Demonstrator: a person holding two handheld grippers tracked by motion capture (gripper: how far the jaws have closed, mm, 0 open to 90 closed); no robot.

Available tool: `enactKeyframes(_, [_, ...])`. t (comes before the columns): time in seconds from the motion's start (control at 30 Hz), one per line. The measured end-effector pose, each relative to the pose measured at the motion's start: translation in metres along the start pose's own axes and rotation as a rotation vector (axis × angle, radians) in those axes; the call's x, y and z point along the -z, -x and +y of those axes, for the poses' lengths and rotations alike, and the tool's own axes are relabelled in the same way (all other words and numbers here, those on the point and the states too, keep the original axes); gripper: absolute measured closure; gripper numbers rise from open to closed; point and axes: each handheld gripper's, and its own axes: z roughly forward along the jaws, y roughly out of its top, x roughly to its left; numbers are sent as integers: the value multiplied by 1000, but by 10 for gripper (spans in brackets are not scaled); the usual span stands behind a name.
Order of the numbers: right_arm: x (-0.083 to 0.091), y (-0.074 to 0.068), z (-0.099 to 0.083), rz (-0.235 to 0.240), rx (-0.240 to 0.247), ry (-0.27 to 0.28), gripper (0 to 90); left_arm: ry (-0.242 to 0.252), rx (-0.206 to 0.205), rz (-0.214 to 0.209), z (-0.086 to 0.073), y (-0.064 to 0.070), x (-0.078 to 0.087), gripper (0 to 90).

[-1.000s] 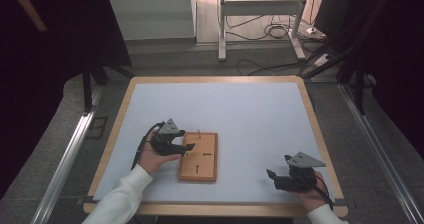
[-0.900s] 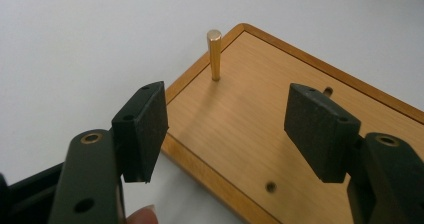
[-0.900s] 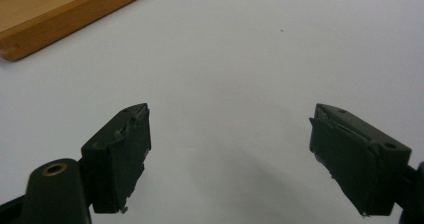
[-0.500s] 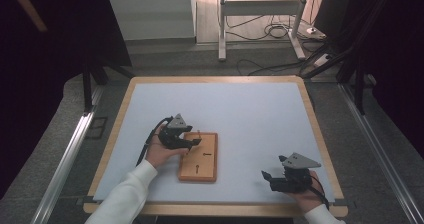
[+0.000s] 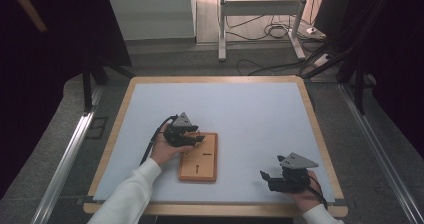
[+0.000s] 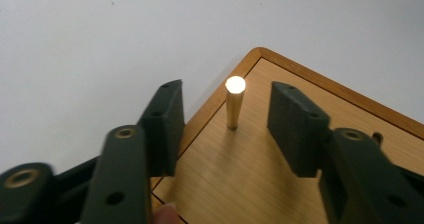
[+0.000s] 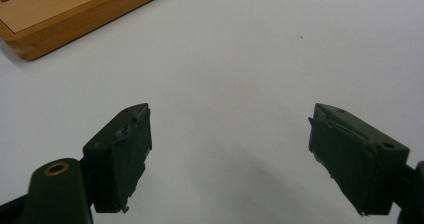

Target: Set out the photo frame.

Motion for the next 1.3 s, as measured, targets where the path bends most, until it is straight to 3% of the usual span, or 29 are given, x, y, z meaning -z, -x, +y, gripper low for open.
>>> enactKeyframes(0.07, [1, -1, 1, 0, 5, 11, 180, 3, -1, -5, 0, -1, -1, 641])
enactKeyframes(0.33, [-3, -8, 4, 15, 18, 8, 180, -6, -17, -13, 0, 1, -4, 834])
enactKeyframes(0.57, [-9, -21, 10, 35, 50, 10, 180, -21, 63, -62, 0, -6, -3, 845])
enactKeyframes(0.87, [-19, -45, 22, 73, 141, 6, 178, -40, 89, -74, 3, -8, -3, 845])
enactKeyframes(1.13, [-21, -53, 27, 91, 157, 19, 178, -52, 109, -83, 4, -9, -3, 842])
enactKeyframes(1.23, [-21, -55, 29, 95, 168, 18, 177, -57, 142, -113, 5, -13, -4, 836])
enactKeyframes(1.3, [-24, -58, 31, 98, 184, 11, 165, -63, 140, -121, 5, -14, -4, 833])
